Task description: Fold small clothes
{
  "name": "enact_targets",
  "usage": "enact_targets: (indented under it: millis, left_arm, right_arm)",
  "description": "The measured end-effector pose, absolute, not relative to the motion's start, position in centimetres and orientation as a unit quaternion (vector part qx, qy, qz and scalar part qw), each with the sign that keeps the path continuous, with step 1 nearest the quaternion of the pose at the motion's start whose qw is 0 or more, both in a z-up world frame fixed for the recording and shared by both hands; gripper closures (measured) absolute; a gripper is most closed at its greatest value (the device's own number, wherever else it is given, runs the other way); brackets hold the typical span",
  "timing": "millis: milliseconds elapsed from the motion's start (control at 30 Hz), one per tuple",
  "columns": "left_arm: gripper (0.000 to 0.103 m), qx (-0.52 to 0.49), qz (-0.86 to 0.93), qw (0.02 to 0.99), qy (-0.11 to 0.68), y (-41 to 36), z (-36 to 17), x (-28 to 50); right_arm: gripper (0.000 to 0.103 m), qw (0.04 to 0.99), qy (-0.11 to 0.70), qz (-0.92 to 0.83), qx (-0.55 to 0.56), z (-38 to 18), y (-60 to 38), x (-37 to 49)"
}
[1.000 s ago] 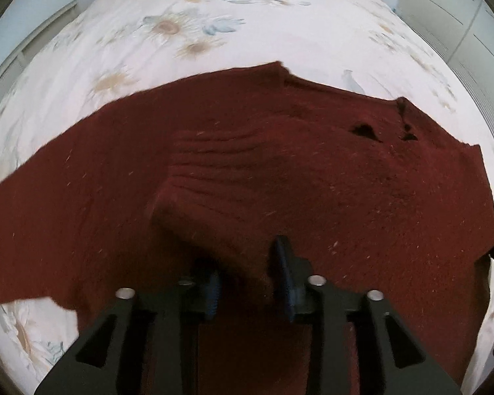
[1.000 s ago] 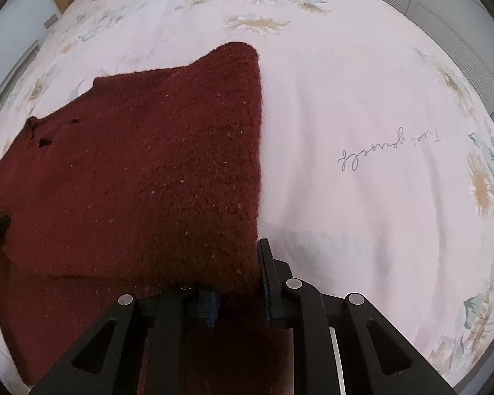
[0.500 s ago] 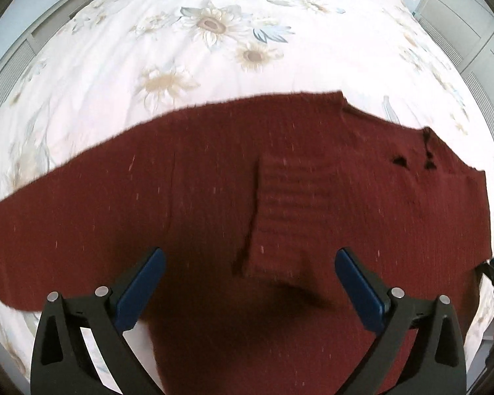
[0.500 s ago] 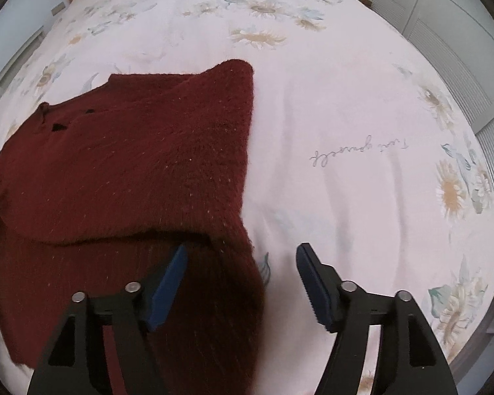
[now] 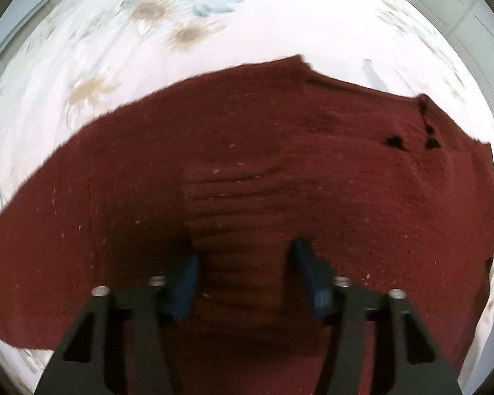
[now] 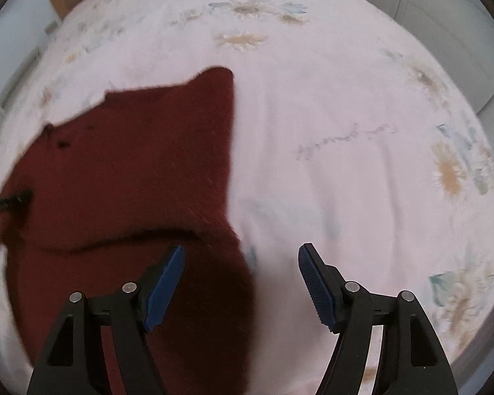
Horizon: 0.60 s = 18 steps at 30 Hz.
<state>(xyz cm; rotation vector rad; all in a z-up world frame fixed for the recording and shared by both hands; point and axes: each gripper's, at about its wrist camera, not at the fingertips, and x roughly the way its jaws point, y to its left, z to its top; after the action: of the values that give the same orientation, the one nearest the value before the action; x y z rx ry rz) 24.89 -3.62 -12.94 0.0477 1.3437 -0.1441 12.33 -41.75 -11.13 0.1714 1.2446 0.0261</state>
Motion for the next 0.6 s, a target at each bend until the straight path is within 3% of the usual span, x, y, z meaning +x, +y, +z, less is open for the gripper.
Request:
enact_targets:
  millis: [33,133,367,533,600]
  left_arm:
    - [0.080,0.022,-0.072,0.782,0.619,-3.9,-12.6,25.1]
    - [0.091,0.023,-0.077,0.791,0.607,-4.5,-11.3,25.1]
    - [0.091,0.031,-0.075,0.823,0.562,-4.1,-7.2,23.2]
    - [0.091,0.034,-0.054,0.819,0.570,-0.7,-9.7,23.3]
    - [0.091,0.032,-0.050,0.813,0.579,1.1,-9.7,22.3]
  right_arm:
    - [0.025,0.811,0.578,0.015,0.087,-11.0,-41.7,12.7]
    - [0.025,0.819,0.566,0.016,0.098,-10.6,-41.6,14.5]
    - [0.025,0.814,0.572,0.020,0.101,-11.8,-40.1,19.0]
    - [0.026,0.793,0.600,0.041,0.097,-14.8,-38.5,20.1]
    - [0.035,0.798,0.596,0.034,0.083,-15.6,-38.2,19.8]
